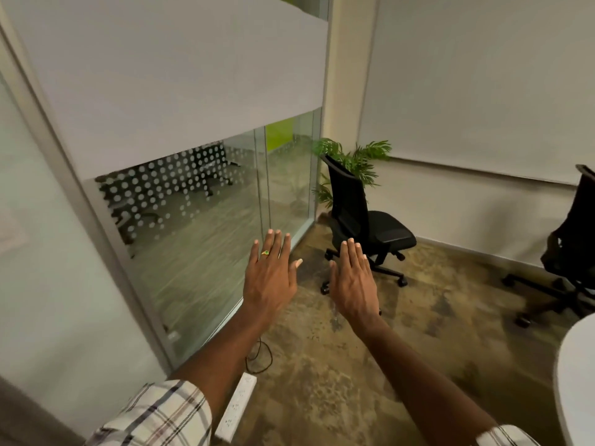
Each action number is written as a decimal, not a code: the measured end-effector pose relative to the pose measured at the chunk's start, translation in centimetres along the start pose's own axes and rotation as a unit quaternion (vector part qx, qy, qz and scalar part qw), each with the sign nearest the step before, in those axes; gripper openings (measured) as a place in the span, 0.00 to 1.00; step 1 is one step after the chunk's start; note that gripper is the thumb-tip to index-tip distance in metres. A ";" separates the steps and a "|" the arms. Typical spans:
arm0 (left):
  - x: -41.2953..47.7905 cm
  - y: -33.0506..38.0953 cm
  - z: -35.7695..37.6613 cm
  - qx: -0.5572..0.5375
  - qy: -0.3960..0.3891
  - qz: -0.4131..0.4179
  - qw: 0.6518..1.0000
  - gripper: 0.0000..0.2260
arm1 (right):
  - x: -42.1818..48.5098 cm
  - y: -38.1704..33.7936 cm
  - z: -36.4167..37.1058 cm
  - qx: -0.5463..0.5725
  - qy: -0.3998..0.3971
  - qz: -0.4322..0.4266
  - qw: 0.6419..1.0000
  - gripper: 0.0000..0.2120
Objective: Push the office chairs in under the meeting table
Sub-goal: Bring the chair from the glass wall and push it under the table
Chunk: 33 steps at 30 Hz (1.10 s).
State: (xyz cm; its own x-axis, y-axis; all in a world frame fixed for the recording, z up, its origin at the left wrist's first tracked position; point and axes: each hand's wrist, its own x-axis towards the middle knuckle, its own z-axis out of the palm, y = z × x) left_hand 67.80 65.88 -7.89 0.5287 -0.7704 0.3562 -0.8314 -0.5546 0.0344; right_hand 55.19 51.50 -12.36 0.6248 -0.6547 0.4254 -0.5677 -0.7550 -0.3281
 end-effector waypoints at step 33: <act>54.7 -8.6 22.7 -0.033 -0.010 0.057 0.998 0.28 | 49.9 12.7 21.1 -0.027 0.000 0.082 0.996 0.31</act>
State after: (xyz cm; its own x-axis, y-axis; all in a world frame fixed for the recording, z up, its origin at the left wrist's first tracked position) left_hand 107.73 21.33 -9.92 0.4326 -0.8336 0.3435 -0.8954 -0.4418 0.0557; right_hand 90.43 8.46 -13.15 0.5217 -0.7692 0.3689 -0.6902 -0.6347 -0.3474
